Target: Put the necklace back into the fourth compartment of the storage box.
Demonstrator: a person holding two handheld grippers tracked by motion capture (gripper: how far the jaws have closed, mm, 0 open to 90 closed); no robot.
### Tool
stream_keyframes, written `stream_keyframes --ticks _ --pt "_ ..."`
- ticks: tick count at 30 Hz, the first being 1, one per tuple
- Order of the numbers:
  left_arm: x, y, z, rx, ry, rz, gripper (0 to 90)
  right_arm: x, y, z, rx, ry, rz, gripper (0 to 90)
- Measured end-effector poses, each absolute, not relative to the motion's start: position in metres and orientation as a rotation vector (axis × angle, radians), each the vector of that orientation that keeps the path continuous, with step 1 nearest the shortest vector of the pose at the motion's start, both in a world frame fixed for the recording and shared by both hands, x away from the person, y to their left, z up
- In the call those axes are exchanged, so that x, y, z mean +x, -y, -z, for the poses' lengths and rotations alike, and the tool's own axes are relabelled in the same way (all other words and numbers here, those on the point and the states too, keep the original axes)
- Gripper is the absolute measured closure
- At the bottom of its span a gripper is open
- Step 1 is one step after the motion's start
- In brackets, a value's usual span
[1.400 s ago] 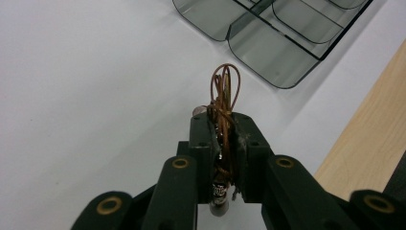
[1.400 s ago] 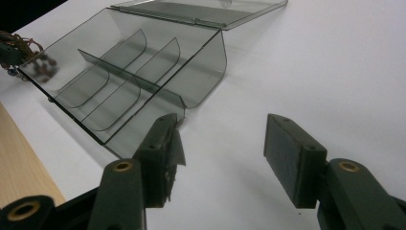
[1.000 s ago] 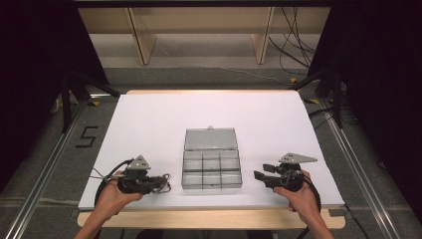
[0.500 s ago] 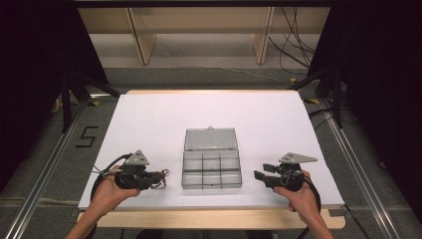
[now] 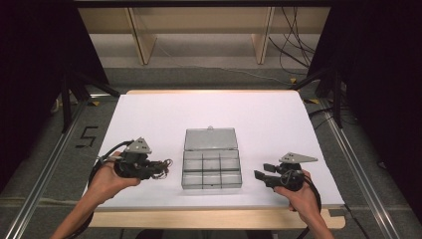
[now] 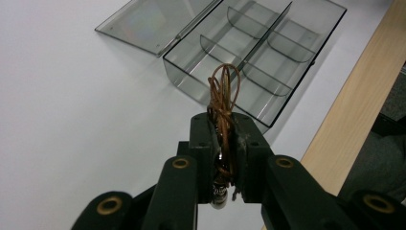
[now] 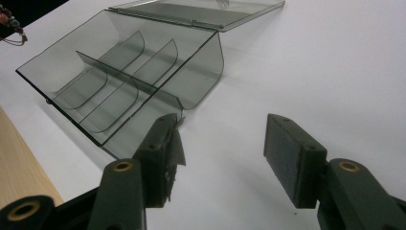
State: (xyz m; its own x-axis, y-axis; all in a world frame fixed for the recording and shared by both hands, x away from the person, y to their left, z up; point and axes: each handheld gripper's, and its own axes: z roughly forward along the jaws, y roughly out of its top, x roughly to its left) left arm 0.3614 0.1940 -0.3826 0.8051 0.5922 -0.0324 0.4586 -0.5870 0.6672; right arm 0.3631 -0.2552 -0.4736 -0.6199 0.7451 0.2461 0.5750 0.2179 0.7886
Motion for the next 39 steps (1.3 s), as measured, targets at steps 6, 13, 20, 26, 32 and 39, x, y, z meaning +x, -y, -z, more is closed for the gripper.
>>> stream_keyframes --ticks 6,13,20,26,32,39 --pt "0.364 -0.18 0.372 2.32 -0.74 -0.24 79.1 0.363 0.256 0.473 1.268 -2.298 -1.358 47.3" --pt "0.368 -0.16 0.369 2.342 -0.699 -0.226 79.0 0.363 0.256 0.474 1.277 -2.296 -1.365 47.3" --pt "0.373 -0.142 0.373 2.372 -0.652 -0.197 79.0 0.364 0.257 0.474 1.266 -2.283 -1.376 47.3" --pt "0.377 -0.132 0.375 2.382 -0.635 -0.185 79.0 0.364 0.257 0.474 1.262 -2.28 -1.375 47.3" --pt "0.381 -0.122 0.385 2.412 -0.621 -0.167 79.0 0.363 0.257 0.474 1.265 -2.282 -1.374 47.2" --pt "0.387 -0.114 0.4 2.443 -0.624 -0.137 79.0 0.363 0.257 0.474 1.264 -2.285 -1.375 47.2"
